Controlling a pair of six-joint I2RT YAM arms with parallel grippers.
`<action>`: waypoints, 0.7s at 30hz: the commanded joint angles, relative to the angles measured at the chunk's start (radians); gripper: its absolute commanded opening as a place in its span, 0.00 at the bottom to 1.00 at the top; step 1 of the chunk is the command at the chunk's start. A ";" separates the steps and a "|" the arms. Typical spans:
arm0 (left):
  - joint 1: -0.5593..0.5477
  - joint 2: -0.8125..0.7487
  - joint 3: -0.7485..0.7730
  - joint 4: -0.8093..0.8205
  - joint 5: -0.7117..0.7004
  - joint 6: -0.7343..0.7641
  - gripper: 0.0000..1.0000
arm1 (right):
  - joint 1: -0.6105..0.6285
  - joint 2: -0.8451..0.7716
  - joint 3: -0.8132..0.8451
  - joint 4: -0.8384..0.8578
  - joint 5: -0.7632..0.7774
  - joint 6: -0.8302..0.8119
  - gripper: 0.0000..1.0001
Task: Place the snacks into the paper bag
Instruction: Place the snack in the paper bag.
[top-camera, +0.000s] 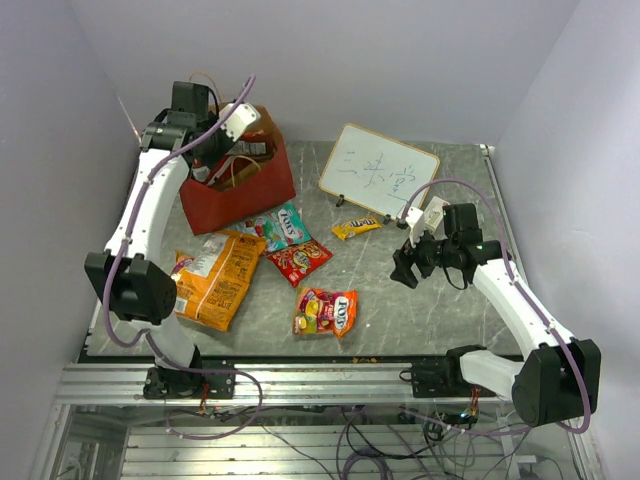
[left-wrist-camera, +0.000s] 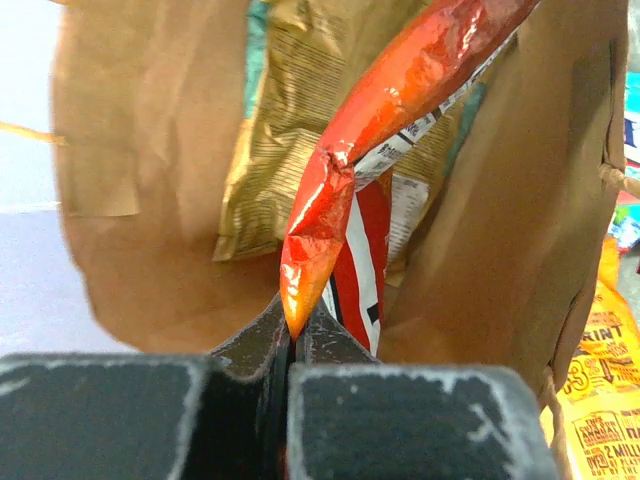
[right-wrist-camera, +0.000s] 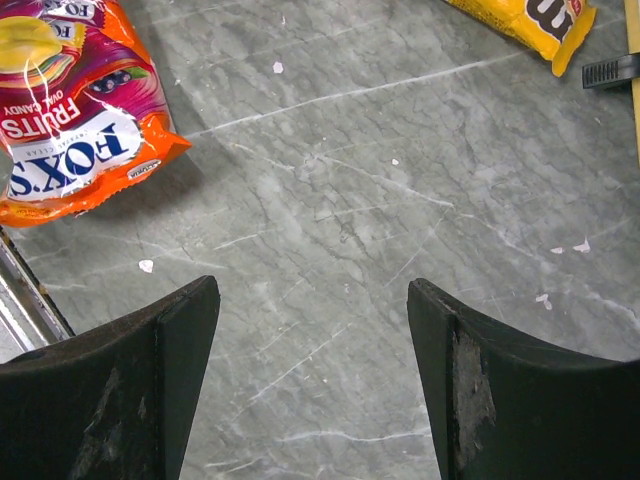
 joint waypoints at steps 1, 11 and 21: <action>0.008 0.038 0.046 -0.040 0.076 -0.010 0.07 | -0.008 -0.008 -0.011 0.008 -0.002 0.000 0.76; 0.008 0.168 0.116 -0.143 0.131 -0.055 0.07 | -0.011 -0.008 -0.011 0.010 0.005 0.002 0.76; 0.008 0.193 0.115 -0.166 0.125 -0.059 0.19 | -0.010 -0.005 -0.012 0.011 0.007 0.003 0.76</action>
